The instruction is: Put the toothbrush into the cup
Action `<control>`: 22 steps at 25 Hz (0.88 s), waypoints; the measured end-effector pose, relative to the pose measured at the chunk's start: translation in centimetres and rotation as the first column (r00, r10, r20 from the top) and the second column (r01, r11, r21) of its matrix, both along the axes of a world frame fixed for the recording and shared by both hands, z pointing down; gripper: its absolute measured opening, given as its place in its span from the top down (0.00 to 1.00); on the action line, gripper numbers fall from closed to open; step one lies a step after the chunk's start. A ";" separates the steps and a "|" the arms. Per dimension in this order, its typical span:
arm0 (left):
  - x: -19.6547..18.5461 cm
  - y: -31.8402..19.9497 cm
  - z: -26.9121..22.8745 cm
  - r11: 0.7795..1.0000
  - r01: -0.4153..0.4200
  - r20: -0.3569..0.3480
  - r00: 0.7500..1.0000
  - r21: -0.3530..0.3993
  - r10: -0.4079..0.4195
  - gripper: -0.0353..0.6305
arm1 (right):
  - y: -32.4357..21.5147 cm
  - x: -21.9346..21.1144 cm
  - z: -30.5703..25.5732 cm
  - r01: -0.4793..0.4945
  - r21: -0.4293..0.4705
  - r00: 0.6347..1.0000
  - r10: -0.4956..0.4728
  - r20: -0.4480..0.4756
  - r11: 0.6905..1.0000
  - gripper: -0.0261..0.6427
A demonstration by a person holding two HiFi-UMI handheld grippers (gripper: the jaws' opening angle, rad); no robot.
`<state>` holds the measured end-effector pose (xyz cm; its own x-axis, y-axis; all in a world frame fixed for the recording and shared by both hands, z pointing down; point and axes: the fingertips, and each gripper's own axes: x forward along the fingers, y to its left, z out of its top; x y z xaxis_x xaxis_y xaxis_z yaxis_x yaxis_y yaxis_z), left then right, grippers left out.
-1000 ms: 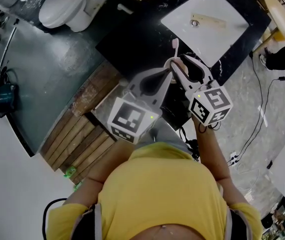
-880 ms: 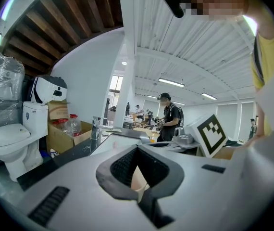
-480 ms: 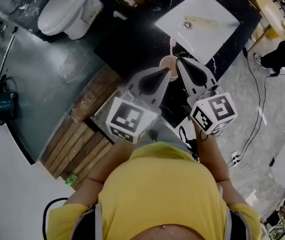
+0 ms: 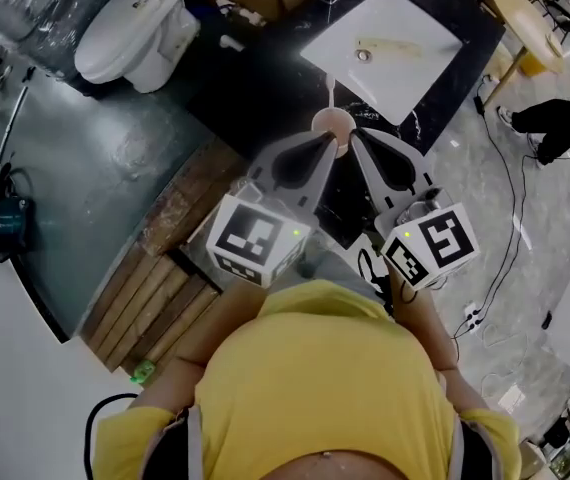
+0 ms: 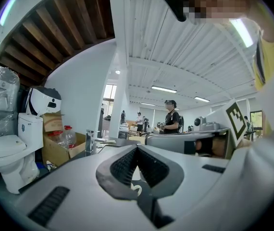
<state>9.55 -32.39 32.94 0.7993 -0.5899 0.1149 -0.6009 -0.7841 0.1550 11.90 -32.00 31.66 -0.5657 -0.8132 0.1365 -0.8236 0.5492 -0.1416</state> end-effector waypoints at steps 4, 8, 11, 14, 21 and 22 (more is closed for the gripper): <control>-0.1 0.8 -0.6 1.000 -0.001 -0.005 1.000 0.008 0.001 0.94 | 1.4 0.1 -0.5 -0.004 0.009 1.000 0.004 -0.015 1.000 0.94; -0.1 1.6 -1.2 1.000 -0.004 -0.011 1.000 0.014 0.004 0.94 | 2.3 -0.2 -0.5 -0.002 0.010 1.000 0.002 -0.022 1.000 0.94; -0.2 1.9 -1.3 1.000 -0.004 -0.011 1.000 0.020 0.004 0.94 | 2.5 -0.3 -0.4 -0.002 0.010 1.000 0.002 -0.013 1.000 0.94; -0.2 2.2 -1.3 1.000 -0.004 -0.010 1.000 0.023 0.004 0.94 | 2.7 -0.4 -0.3 0.000 0.008 1.000 0.000 -0.008 1.000 0.94; -0.1 2.4 -1.5 1.000 -0.013 -0.010 1.000 0.028 0.014 0.94 | 2.9 -0.3 -0.5 -0.001 0.006 1.000 0.001 -0.009 1.000 0.94; -0.1 2.4 -1.5 0.999 -0.015 -0.009 1.000 0.028 0.015 0.94 | 2.9 -0.3 -0.5 -0.001 0.007 1.000 0.001 -0.009 1.000 0.94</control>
<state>9.46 -29.95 31.47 0.8091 -0.5806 0.0912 -0.5876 -0.7973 0.1381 11.61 -29.09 31.20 -0.5637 -0.8146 0.1364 -0.8254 0.5494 -0.1301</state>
